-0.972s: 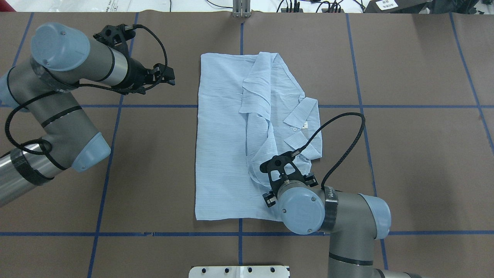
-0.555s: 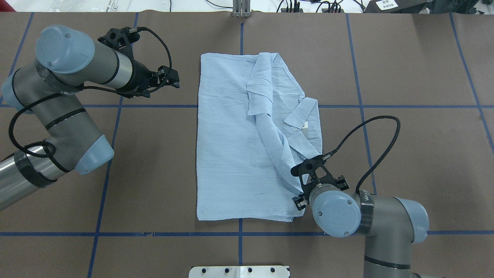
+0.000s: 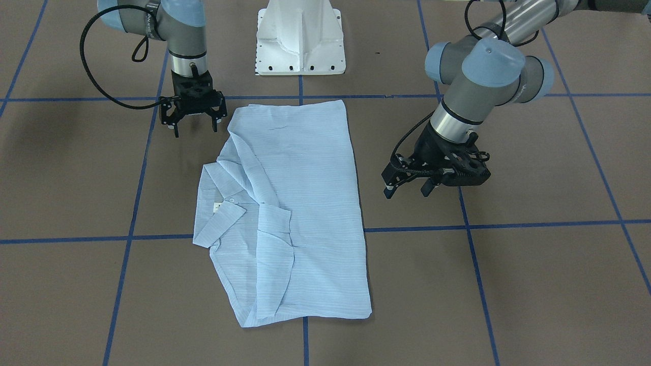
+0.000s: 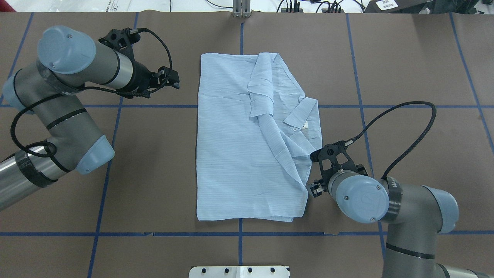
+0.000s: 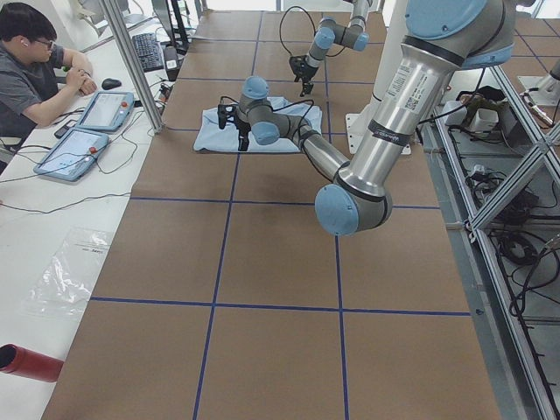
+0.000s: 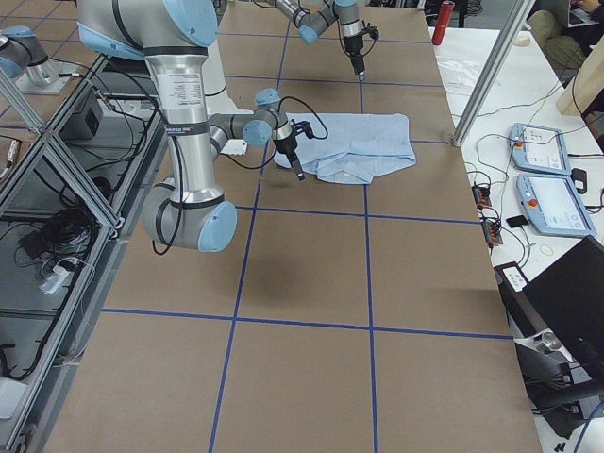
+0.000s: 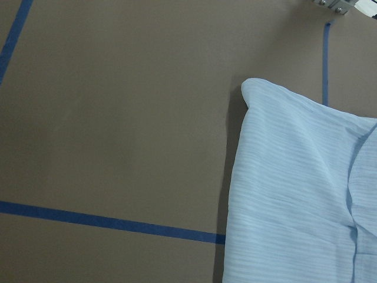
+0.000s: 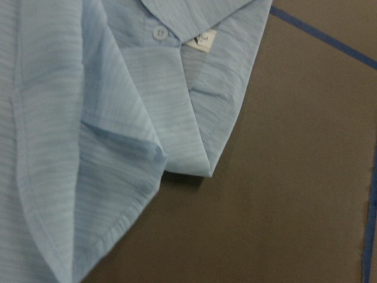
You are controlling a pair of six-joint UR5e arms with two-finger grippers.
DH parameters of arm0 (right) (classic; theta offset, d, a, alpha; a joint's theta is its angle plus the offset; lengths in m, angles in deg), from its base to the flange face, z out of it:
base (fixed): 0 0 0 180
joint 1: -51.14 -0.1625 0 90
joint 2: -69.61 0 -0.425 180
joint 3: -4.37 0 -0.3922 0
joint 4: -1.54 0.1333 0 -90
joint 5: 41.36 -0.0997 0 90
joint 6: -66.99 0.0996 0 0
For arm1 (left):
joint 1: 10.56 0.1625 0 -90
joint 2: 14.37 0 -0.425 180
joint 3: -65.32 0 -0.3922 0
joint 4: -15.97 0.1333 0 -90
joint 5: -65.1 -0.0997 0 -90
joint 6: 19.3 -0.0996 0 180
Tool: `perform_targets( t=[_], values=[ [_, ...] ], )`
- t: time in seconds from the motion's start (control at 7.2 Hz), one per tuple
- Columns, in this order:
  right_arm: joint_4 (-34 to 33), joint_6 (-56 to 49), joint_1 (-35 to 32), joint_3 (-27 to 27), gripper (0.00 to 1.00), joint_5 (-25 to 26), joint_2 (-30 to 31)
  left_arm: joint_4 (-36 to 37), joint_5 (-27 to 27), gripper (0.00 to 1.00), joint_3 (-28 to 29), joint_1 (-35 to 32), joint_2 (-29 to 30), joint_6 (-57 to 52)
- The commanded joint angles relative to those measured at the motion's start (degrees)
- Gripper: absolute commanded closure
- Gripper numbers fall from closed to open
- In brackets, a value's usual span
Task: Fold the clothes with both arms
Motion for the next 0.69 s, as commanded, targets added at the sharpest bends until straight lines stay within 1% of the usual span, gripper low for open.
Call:
perform_targets(
  t=[0.0, 0.28, 0.42, 0.56],
  values=[
    [0.07, -1.77, -3.50, -6.48, 0.00, -0.91, -10.77, -0.47, 0.00, 0.00, 0.53, 0.00, -0.08, -0.26],
    [0.68, -3.26, -5.09, -16.23, 0.00, -0.38, -18.87, -0.65, 0.00, 0.00, 1.58, 0.00, -0.16, -0.35],
    [4.43, -3.35, -5.88, -23.24, 0.00, -0.29, -23.26, -0.65, 0.00, 0.00, 1.59, 0.00, -0.16, -0.35],
    [8.03, -3.70, -6.75, -27.75, 0.00, -0.29, -24.96, -0.65, 0.00, 0.00, 1.59, 0.00, -0.34, -0.53]
  ],
)
